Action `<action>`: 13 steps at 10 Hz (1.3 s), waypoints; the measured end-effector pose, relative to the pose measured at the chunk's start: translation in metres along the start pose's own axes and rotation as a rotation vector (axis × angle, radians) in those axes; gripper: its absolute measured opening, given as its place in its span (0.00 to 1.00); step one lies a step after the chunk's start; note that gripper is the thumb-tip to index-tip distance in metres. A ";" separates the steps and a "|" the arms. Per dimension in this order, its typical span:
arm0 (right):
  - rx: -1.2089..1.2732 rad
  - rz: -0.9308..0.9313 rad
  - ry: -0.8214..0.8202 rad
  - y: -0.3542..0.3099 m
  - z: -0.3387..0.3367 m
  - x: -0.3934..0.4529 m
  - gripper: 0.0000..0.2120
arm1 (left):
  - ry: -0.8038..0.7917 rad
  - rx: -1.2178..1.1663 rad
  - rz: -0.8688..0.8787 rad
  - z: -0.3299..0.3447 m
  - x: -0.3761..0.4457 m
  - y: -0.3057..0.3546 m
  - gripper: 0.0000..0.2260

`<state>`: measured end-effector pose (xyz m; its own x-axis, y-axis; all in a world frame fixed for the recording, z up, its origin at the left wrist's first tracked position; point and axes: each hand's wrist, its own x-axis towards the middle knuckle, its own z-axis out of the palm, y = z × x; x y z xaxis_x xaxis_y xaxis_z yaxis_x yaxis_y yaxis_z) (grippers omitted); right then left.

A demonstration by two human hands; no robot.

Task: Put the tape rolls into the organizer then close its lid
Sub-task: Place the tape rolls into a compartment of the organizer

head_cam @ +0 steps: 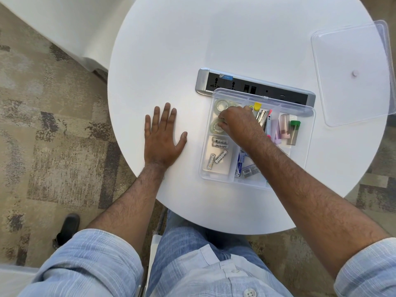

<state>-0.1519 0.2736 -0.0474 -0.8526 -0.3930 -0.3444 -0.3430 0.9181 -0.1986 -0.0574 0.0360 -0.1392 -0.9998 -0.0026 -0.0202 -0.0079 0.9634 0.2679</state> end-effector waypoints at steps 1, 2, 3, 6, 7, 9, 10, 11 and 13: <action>0.008 0.014 0.015 -0.001 0.000 -0.002 0.09 | -0.002 -0.001 0.000 0.000 0.000 0.000 0.34; 0.019 0.025 0.025 -0.002 0.000 -0.003 0.09 | -0.005 0.001 -0.001 0.000 0.000 0.000 0.34; 0.026 0.031 0.017 -0.002 -0.001 -0.002 0.10 | -0.006 -0.003 -0.004 -0.001 0.001 0.000 0.34; 0.019 0.037 0.072 -0.002 0.003 -0.006 0.12 | -0.005 0.003 -0.003 -0.002 0.000 0.001 0.34; 0.022 0.044 0.071 -0.002 0.001 -0.007 0.13 | -0.005 0.003 -0.003 -0.002 0.000 0.001 0.34; -0.002 0.040 0.011 -0.001 -0.013 -0.008 0.12 | -0.010 -0.005 -0.003 -0.002 0.000 0.001 0.34; -0.050 0.061 0.132 0.008 -0.026 -0.008 0.07 | -0.008 -0.006 -0.004 -0.001 0.000 0.001 0.34; -0.088 0.054 0.180 0.014 -0.031 -0.002 0.06 | -0.010 -0.009 -0.006 -0.001 0.000 0.001 0.34; -0.229 0.011 -0.008 0.016 -0.029 0.016 0.12 | -0.014 -0.019 -0.008 -0.002 0.001 0.001 0.34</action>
<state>-0.1821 0.2832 -0.0294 -0.8540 -0.3823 -0.3528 -0.4150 0.9096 0.0188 -0.0581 0.0368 -0.1374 -0.9993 -0.0068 -0.0361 -0.0168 0.9581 0.2860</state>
